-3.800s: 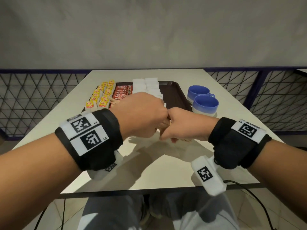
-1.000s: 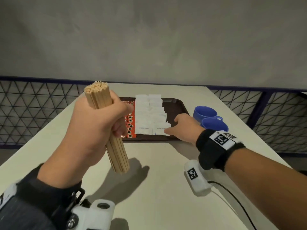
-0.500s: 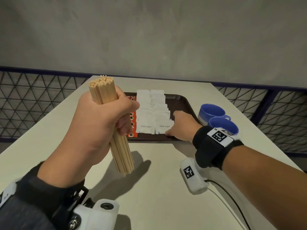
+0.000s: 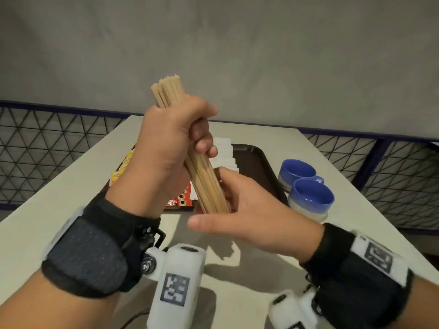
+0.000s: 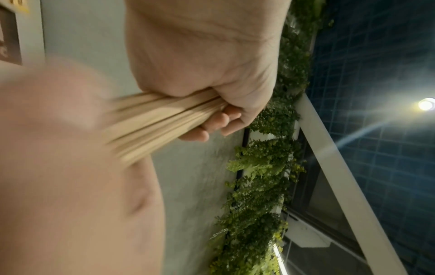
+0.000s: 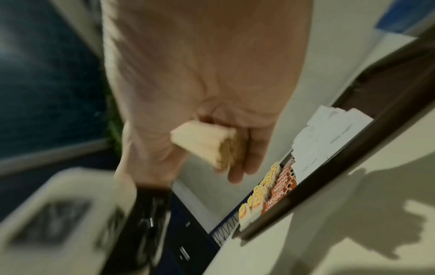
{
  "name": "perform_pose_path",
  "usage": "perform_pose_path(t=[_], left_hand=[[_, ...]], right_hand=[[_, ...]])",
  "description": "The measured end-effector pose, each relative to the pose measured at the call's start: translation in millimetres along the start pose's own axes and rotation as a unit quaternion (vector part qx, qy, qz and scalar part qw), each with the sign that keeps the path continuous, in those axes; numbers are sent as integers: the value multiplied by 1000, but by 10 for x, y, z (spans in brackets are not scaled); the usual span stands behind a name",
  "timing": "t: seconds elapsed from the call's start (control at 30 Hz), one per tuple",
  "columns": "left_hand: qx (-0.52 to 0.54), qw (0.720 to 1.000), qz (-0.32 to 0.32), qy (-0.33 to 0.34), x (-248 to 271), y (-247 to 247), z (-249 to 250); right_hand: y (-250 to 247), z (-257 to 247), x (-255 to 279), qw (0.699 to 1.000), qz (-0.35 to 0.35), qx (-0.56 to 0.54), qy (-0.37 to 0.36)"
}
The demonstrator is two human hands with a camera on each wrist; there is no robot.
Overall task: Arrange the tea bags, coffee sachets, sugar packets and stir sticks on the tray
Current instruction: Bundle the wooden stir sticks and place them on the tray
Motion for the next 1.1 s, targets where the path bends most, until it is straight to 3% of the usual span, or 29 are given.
perform_pose_path(t=[0.07, 0.13, 0.27, 0.47, 0.6, 0.7, 0.9, 1.1], left_hand=[[56, 998, -6, -27, -76, 63, -37], [76, 996, -23, -34, -112, 122, -100], [75, 992, -57, -84, -122, 238, -305], [121, 989, -7, -89, -260, 192, -531], [35, 995, -10, -96, -288, 136, -731], [-7, 996, -21, -90, -367, 30, -675], [-32, 995, 74, -62, -470, -436, -380], [-37, 992, 97, -66, -528, -685, -373]], right_hand=[[9, 17, -22, 994, 85, 73, -14], [-67, 50, -61, 988, 129, 83, -7], [-110, 63, -78, 990, 131, 43, -2], [-129, 94, -83, 982, 149, 117, 4], [-260, 242, -123, 981, 118, 143, 63], [-530, 270, -189, 974, 151, 113, 125], [-1097, 669, -620, 920, 180, 99, 335], [-1211, 989, -909, 881, 175, 175, 404]])
Point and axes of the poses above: each hand's wrist, its own x-axis away from the middle knuckle, its own y-axis out of the palm, z = x × y, the point moved 4 cm from there along -x, towards the middle knuckle, and after that the axes turned 3 degrees about -y, right-handed, at the moved point
